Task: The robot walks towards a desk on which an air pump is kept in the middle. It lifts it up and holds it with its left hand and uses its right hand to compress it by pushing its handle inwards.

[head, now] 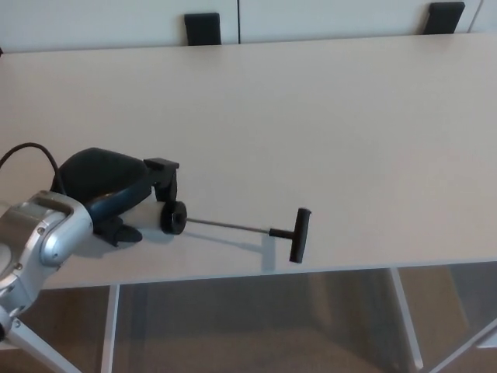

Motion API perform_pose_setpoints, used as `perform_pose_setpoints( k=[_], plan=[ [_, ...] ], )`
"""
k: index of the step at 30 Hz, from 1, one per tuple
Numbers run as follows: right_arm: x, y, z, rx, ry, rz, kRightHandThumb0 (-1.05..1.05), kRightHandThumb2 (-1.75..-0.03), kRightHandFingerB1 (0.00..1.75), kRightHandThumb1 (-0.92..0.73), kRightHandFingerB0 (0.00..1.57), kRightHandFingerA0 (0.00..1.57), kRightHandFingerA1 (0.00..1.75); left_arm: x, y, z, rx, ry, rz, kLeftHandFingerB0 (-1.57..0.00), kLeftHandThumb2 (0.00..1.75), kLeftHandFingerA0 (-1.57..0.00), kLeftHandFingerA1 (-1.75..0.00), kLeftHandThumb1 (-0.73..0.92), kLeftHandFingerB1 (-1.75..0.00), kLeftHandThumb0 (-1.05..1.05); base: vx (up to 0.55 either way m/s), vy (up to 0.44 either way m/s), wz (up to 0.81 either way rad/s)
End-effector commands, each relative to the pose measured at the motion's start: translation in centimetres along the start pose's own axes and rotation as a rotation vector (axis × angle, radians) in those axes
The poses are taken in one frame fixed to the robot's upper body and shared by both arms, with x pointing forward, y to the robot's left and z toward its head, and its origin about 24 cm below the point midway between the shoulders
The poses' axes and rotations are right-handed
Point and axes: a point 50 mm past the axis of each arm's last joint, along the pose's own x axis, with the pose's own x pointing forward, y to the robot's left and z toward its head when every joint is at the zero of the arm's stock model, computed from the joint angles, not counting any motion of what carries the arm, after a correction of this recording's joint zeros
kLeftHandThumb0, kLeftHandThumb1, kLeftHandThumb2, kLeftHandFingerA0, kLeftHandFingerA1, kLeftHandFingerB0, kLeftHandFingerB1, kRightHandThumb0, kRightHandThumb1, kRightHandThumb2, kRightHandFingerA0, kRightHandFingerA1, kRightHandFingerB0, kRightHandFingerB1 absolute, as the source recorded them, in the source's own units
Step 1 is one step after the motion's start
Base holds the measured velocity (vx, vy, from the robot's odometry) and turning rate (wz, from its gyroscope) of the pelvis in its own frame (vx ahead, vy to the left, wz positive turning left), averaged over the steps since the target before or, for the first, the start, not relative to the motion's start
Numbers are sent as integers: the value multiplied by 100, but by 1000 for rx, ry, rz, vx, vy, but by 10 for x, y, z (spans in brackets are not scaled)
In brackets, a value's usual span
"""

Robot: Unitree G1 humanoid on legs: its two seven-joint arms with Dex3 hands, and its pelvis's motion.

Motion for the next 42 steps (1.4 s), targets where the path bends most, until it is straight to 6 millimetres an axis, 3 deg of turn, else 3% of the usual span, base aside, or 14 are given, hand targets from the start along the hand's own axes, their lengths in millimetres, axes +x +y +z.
perform_pose_setpoints(
  k=[1,7,12,13,15,16,18,23,24,26,27,39,40,42],
  plan=[
    [41,18,77,-28,-639,-47,-49,-61,34,-68,35,56,43,-2,22,3,-192,-75,199,-64,70,-78,-159,80,-150,-11,0,0,0],
    [80,25,75,-31,-643,-39,-55,-62,34,-74,28,41,44,-3,35,12,-190,-116,247,-62,84,-74,-175,70,-160,-4,0,0,0],
    [116,33,67,-4,-604,-30,-51,-62,36,-75,24,34,44,-4,49,19,-195,-146,285,-54,81,-67,-175,80,-165,-9,0,0,0],
    [127,34,64,-3,-583,-30,-70,-63,31,-79,21,26,40,-4,53,20,-188,-153,300,-59,75,-68,-175,75,-162,-4,0,0,0],
    [141,36,60,-4,-557,-28,-70,-63,31,-79,21,26,40,-4,58,22,-180,-163,318,-59,75,-68,-175,75,-162,-4,0,0,0],
    [164,44,47,-33,-484,-10,-75,-107,32,-66,5,0,38,-2,61,24,-174,-159,325,-58,70,-67,-175,75,-164,-3,0,0,0],
    [175,50,40,-43,-445,7,-79,-109,24,-69,10,0,24,-1,61,25,-176,-158,326,-57,71,-67,-175,75,-165,-3,0,0,0],
    [182,52,38,-40,-431,11,-79,-109,24,-69,10,0,24,-2,61,25,-183,-160,326,-57,71,-67,-175,75,-165,-3,0,0,0],
    [191,57,32,-17,-400,35,-84,-70,20,-92,0,0,7,-1,60,25,-178,-155,319,-57,66,-66,-175,76,-160,-4,0,0,0],
    [202,63,24,9,-361,66,-84,-70,20,-92,0,0,7,-1,60,25,-173,-149,311,-57,66,-66,-175,76,-160,-4,0,0,0],
    [215,73,11,40,-301,68,-98,-120,0,-91,0,0,5,2,59,24,-161,-138,301,-56,63,-63,-174,79,-155,-8,0,0,0],
    [239,107,-42,3,-69,46,-97,-118,3,-86,0,0,10,7,61,19,-155,-113,297,-54,63,-77,-174,81,-156,-1,0,0,0],
    [239,108,-47,2,-56,39,-95,-117,5,-84,0,0,12,7,61,20,-160,-107,291,-52,67,-62,-175,78,-160,-7,0,0,0],
    [239,110,-52,11,-41,35,-97,-117,4,-86,0,0,9,7,60,20,-164,-105,287,-52,66,-63,-175,79,-159,-6,0,0,0]
  ],
)
